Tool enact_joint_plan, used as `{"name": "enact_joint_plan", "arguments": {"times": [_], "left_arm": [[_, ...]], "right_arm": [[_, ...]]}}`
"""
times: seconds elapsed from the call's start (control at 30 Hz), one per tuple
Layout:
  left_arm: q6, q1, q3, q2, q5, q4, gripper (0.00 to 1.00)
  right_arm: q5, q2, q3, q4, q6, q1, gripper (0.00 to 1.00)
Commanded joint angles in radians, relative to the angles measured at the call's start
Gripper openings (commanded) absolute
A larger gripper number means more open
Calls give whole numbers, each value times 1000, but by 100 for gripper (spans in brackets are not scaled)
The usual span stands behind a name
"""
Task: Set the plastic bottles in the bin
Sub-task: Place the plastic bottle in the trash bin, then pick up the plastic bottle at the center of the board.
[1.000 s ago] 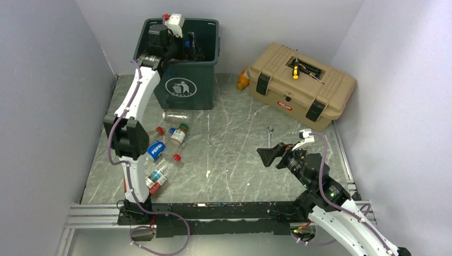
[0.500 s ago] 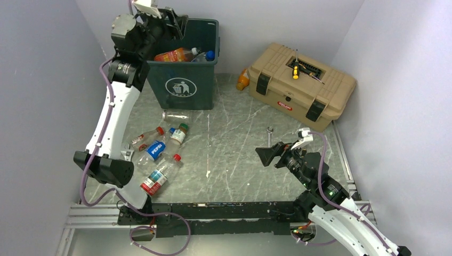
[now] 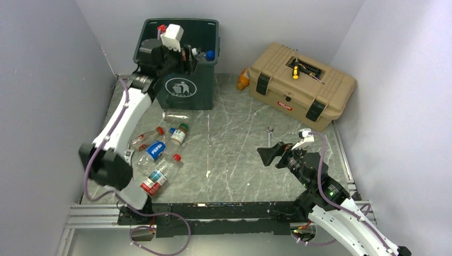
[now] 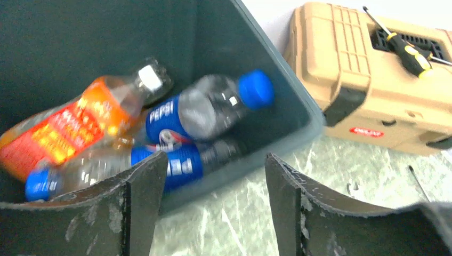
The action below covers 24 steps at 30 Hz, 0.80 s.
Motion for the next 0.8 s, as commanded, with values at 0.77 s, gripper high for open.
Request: {"name": "enact_joint_plan", "arguments": {"times": [0.77], "left_arm": [[-270, -81, -751, -741, -382, -601, 99]], "right_arm": [[-86, 244, -79, 220, 22, 3, 100]]}}
